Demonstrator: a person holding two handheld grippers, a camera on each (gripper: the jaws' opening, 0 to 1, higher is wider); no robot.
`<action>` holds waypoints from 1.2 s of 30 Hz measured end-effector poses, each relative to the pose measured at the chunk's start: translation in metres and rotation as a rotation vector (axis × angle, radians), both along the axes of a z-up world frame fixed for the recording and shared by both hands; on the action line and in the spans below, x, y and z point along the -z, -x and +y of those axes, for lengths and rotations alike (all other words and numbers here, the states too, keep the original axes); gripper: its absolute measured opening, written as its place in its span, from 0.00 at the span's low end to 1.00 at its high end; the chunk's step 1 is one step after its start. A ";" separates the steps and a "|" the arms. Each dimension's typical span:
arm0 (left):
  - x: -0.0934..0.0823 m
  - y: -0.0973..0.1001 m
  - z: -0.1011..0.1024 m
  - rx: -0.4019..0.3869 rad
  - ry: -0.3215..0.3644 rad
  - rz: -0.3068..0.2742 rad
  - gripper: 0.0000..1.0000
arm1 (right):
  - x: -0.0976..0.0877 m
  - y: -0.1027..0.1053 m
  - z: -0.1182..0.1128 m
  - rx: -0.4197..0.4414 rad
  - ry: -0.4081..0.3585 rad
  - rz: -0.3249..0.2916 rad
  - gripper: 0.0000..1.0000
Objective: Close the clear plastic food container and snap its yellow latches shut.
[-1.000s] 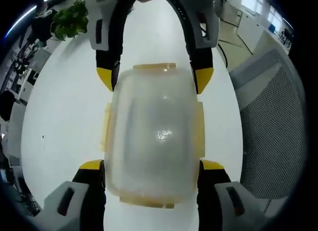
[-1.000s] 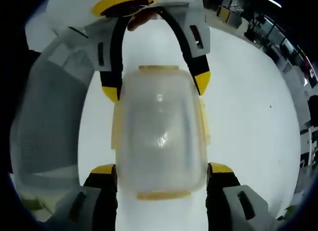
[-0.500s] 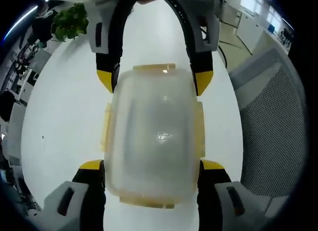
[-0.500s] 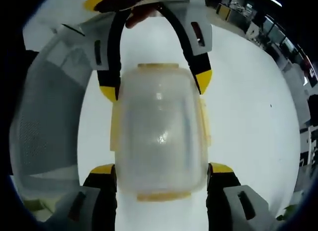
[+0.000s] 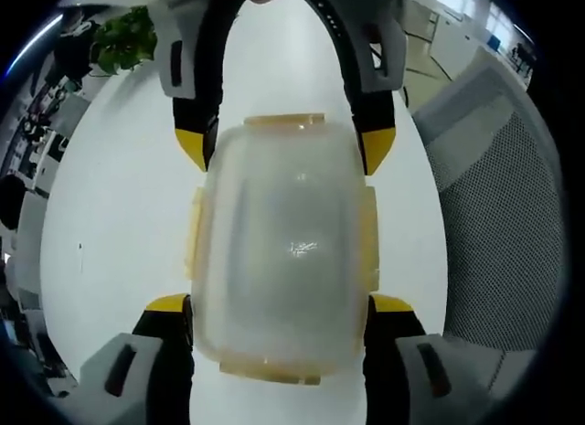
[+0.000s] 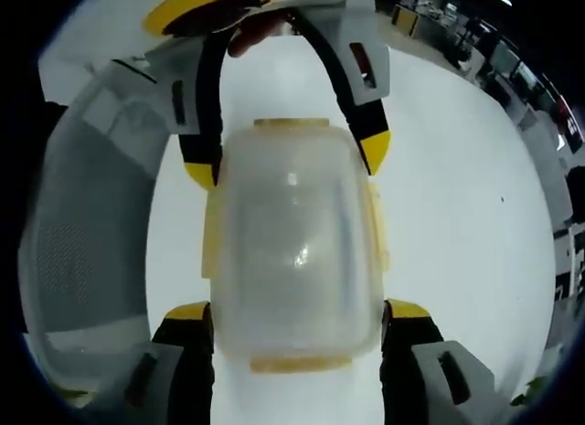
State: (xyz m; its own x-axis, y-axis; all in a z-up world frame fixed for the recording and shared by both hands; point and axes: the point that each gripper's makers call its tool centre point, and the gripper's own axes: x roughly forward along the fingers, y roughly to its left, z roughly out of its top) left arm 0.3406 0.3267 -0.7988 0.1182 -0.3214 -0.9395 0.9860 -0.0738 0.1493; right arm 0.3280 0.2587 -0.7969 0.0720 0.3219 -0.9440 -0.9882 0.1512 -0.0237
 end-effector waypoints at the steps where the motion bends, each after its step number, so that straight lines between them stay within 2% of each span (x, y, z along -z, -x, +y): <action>1: 0.000 0.000 0.002 0.000 0.001 0.000 0.76 | 0.000 0.000 0.002 0.000 0.000 0.001 0.75; 17: 0.000 0.000 0.033 -0.007 0.005 0.011 0.77 | 0.003 -0.001 0.035 -0.013 0.012 0.018 0.77; 24: 0.002 -0.001 0.043 -0.038 0.037 0.022 0.78 | 0.004 -0.002 0.045 -0.030 0.004 0.015 0.77; 36: 0.004 0.002 0.062 -0.042 0.022 0.036 0.80 | 0.005 0.001 0.067 -0.027 0.018 0.016 0.78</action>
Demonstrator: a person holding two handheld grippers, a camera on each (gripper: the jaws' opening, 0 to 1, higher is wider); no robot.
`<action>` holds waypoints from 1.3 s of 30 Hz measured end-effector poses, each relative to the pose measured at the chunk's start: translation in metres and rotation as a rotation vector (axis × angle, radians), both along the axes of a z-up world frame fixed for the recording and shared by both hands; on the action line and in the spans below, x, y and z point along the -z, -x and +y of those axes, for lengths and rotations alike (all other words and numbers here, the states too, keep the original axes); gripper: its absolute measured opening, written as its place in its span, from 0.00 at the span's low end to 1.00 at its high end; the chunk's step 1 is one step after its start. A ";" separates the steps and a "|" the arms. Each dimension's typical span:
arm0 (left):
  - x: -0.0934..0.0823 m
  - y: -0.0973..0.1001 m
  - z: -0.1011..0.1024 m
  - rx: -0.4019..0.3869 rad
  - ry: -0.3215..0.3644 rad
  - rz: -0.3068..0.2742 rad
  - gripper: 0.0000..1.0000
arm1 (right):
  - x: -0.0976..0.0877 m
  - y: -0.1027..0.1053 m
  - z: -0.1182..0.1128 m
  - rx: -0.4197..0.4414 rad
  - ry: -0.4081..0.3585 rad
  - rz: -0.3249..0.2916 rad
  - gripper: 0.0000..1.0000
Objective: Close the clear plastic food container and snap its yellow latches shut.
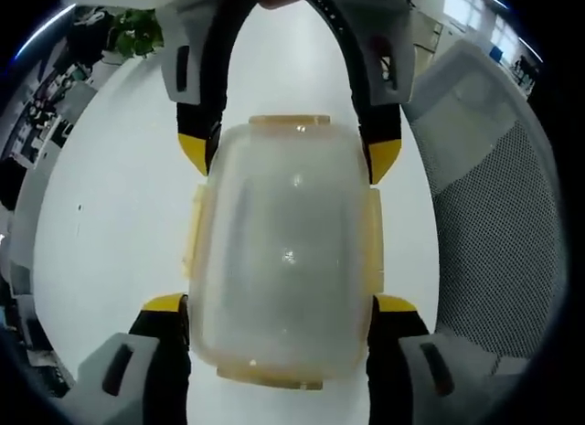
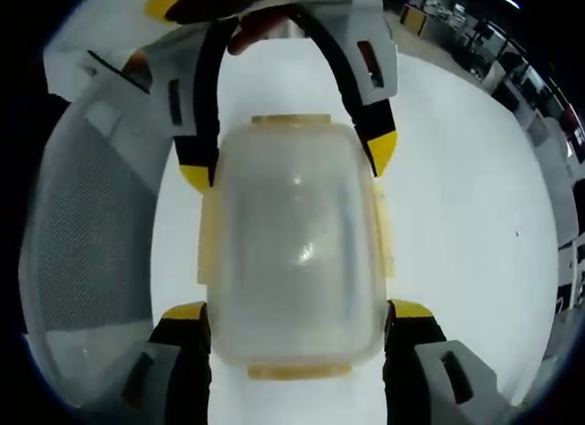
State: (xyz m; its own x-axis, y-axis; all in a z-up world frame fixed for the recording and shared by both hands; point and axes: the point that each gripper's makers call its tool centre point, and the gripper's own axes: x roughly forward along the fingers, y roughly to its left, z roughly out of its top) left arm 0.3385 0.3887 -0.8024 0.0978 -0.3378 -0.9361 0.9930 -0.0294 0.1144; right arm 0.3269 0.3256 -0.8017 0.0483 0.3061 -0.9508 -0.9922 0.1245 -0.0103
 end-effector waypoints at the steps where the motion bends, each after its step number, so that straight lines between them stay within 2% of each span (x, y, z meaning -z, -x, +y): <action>1: 0.000 0.000 0.002 -0.001 0.001 0.003 0.80 | 0.000 0.001 0.002 0.000 0.002 0.000 0.78; 12: 0.003 0.003 0.023 0.005 -0.007 -0.010 0.81 | 0.002 0.002 0.024 0.022 0.006 -0.015 0.79; 21: 0.004 0.001 0.038 -0.012 0.021 0.001 0.83 | 0.003 0.000 0.039 0.016 0.006 -0.015 0.80; 30: 0.005 0.001 0.042 -0.021 0.039 0.028 0.85 | 0.005 0.000 0.045 0.022 0.007 -0.020 0.81; 39: 0.006 0.001 0.043 -0.024 0.028 0.013 0.85 | 0.005 0.000 0.047 0.034 -0.016 -0.035 0.82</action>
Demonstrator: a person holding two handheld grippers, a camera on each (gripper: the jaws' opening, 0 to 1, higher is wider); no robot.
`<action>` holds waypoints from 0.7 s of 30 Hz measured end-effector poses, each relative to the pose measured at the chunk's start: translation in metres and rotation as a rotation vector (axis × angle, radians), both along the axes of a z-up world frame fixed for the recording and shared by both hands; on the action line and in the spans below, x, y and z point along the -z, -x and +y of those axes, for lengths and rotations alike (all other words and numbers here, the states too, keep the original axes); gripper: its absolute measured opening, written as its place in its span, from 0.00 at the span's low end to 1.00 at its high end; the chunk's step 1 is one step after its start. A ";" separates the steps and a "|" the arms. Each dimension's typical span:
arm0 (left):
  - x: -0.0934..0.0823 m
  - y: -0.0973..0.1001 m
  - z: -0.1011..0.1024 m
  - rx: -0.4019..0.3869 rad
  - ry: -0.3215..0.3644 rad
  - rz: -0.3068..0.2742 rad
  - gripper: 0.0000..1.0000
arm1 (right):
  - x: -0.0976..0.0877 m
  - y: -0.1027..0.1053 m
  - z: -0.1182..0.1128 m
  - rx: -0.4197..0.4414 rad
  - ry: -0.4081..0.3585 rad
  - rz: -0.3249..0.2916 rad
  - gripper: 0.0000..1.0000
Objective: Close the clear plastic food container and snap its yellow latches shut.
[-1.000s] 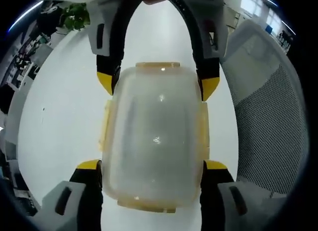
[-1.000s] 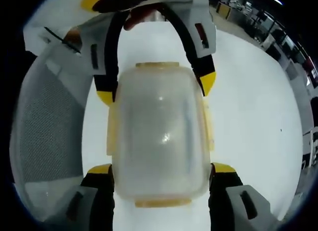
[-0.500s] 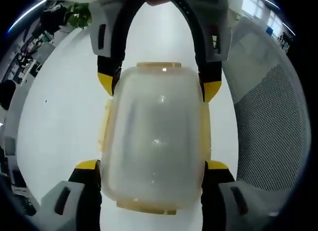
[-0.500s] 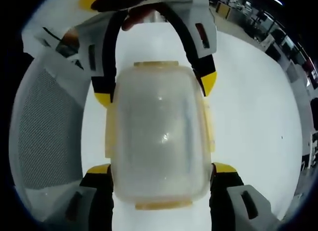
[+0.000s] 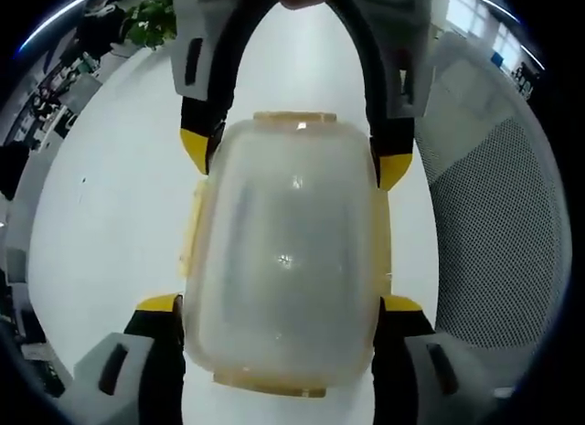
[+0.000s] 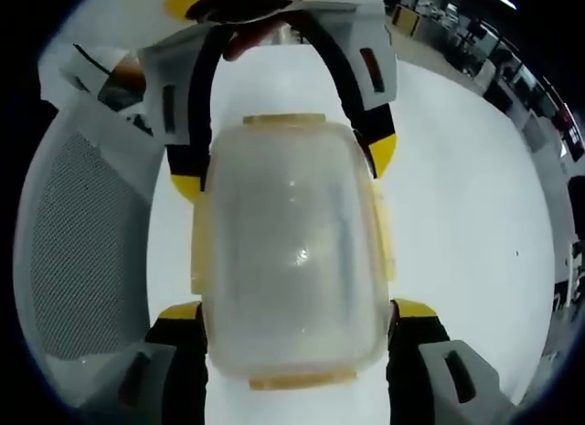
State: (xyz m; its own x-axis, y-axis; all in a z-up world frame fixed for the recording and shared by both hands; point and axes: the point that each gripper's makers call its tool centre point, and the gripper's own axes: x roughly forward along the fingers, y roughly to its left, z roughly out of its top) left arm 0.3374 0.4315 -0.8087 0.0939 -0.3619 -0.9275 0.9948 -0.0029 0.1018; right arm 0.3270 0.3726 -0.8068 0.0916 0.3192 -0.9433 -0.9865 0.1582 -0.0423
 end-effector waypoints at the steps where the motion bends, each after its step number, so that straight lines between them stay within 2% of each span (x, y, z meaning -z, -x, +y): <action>1: 0.000 0.000 0.000 0.000 0.001 0.000 0.85 | 0.000 0.000 0.000 0.000 0.001 0.000 0.82; 8: 0.001 0.000 0.000 0.005 -0.020 -0.006 0.85 | 0.001 0.000 0.000 -0.001 0.025 0.011 0.82; 13: 0.001 -0.004 0.000 0.017 -0.021 -0.009 0.85 | 0.003 -0.004 0.000 0.010 -0.004 0.021 0.83; 21: 0.001 -0.009 0.001 0.025 -0.026 -0.010 0.85 | 0.002 -0.007 0.002 0.009 -0.008 0.025 0.84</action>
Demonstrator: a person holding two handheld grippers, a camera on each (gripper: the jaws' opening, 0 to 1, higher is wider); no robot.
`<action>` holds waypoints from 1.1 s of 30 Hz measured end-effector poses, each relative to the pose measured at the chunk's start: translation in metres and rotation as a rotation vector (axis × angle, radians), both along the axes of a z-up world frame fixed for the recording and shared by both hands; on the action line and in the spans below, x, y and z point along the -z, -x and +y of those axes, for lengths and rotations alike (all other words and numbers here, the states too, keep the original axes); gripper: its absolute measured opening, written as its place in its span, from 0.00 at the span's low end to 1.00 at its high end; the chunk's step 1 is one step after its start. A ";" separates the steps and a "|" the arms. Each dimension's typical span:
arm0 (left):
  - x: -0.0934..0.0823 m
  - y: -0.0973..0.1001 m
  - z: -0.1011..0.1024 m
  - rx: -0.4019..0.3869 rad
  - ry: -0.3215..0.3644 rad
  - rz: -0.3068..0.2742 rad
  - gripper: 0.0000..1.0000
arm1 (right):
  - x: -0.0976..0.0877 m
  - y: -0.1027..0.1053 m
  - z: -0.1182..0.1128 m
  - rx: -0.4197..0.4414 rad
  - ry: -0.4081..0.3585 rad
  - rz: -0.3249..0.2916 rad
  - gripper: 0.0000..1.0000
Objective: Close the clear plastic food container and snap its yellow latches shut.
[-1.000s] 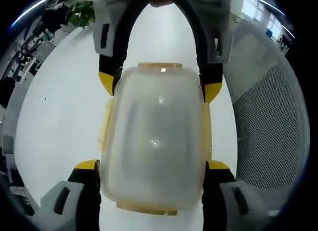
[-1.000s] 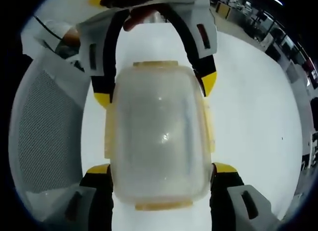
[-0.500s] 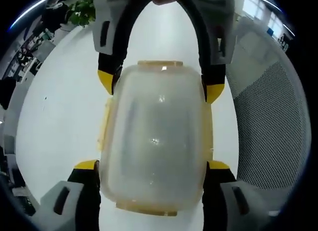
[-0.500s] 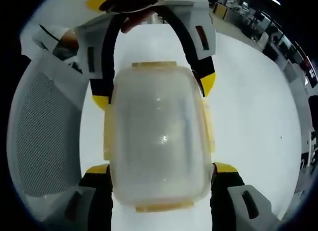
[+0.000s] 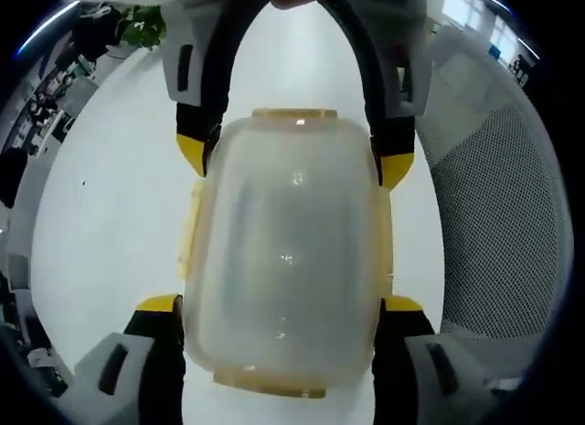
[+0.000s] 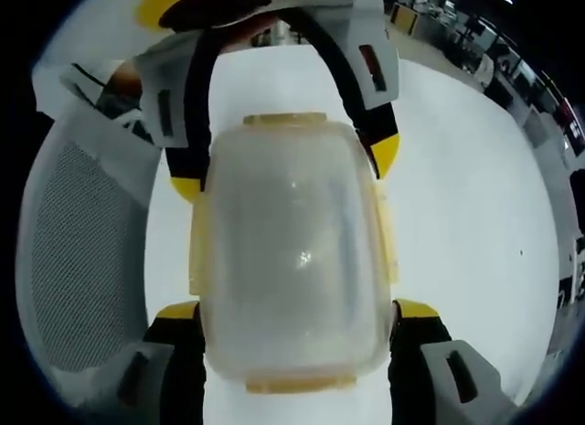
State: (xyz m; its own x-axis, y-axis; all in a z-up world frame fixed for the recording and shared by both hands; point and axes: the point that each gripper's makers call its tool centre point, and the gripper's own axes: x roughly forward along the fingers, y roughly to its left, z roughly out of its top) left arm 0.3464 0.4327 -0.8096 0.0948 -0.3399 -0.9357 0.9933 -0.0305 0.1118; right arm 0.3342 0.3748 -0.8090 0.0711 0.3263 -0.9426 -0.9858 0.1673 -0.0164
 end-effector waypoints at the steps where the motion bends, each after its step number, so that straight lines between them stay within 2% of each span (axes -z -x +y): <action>1: 0.000 -0.001 0.000 0.000 0.000 0.000 0.86 | 0.000 -0.001 0.000 0.000 -0.003 0.000 0.84; 17: 0.001 -0.014 0.000 0.002 -0.012 -0.002 0.86 | 0.001 -0.015 0.002 0.002 -0.017 0.001 0.85; 33: 0.002 -0.049 -0.003 -0.025 -0.013 -0.001 0.87 | 0.001 -0.050 0.000 -0.025 -0.030 0.001 0.85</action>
